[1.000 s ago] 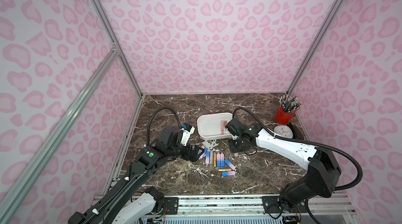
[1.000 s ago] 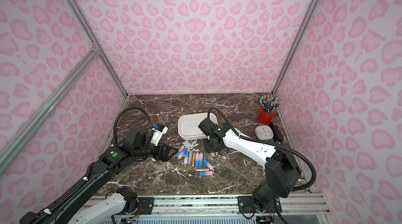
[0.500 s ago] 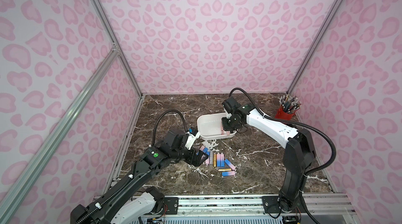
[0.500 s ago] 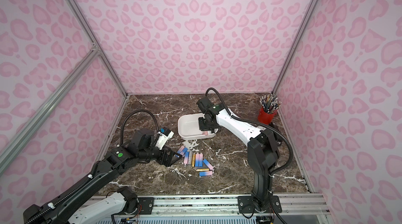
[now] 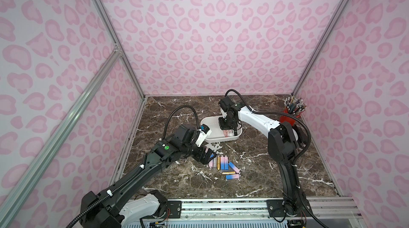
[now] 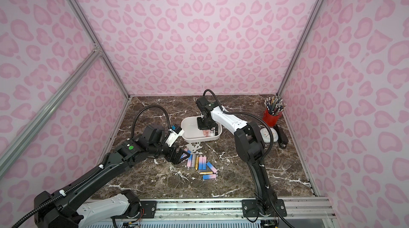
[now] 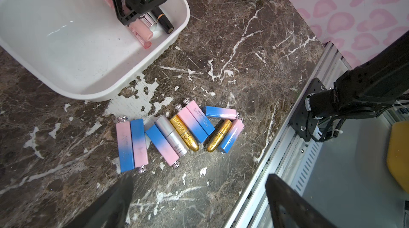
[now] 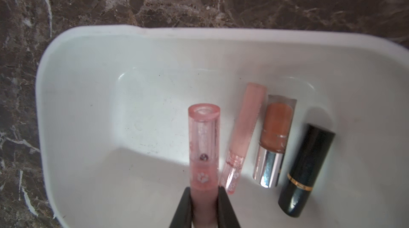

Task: Put the lipstick into the storage box
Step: Place the lipstick in the storage box.

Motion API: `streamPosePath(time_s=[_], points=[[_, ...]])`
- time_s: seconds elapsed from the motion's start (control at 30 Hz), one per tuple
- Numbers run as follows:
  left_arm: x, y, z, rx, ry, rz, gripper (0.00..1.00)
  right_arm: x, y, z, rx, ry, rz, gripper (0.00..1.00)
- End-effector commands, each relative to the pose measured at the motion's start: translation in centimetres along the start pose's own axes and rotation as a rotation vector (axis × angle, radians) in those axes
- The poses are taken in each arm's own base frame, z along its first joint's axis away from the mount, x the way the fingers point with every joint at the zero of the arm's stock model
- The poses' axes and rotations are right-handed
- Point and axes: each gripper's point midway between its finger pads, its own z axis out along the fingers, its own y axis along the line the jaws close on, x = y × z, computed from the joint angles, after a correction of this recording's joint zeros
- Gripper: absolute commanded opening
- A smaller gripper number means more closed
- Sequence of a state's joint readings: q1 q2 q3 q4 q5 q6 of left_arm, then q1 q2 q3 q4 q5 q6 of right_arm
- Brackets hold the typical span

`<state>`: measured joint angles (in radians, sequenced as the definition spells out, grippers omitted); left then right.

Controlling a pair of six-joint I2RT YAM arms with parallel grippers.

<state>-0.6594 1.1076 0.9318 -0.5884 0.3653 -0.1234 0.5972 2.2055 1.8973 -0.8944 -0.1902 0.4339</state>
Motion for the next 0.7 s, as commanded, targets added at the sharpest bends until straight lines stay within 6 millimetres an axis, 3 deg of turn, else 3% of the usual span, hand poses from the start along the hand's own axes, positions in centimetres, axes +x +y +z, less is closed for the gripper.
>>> streamPosePath(time_s=[0.0, 0.23, 0.47, 0.67], points=[[-0.2, 0.0, 0.0, -0.002, 0.014, 0.031, 0.96, -0.3, 0.5, 0.9, -0.023, 0.007, -0.003, 0.18], [-0.4, 0.1, 0.9, 0.008, 0.044, 0.038, 0.95, -0.7, 0.3, 2.3, -0.026, 0.022, 0.004, 0.21], [-0.8, 0.1, 1.3, 0.013, 0.060, 0.051, 0.95, -1.4, -0.5, 2.1, -0.039, 0.013, 0.015, 0.29], [-0.9, 0.3, 1.4, 0.001, 0.073, 0.056, 0.95, -1.2, -0.5, -0.2, -0.040, 0.002, -0.022, 0.33]])
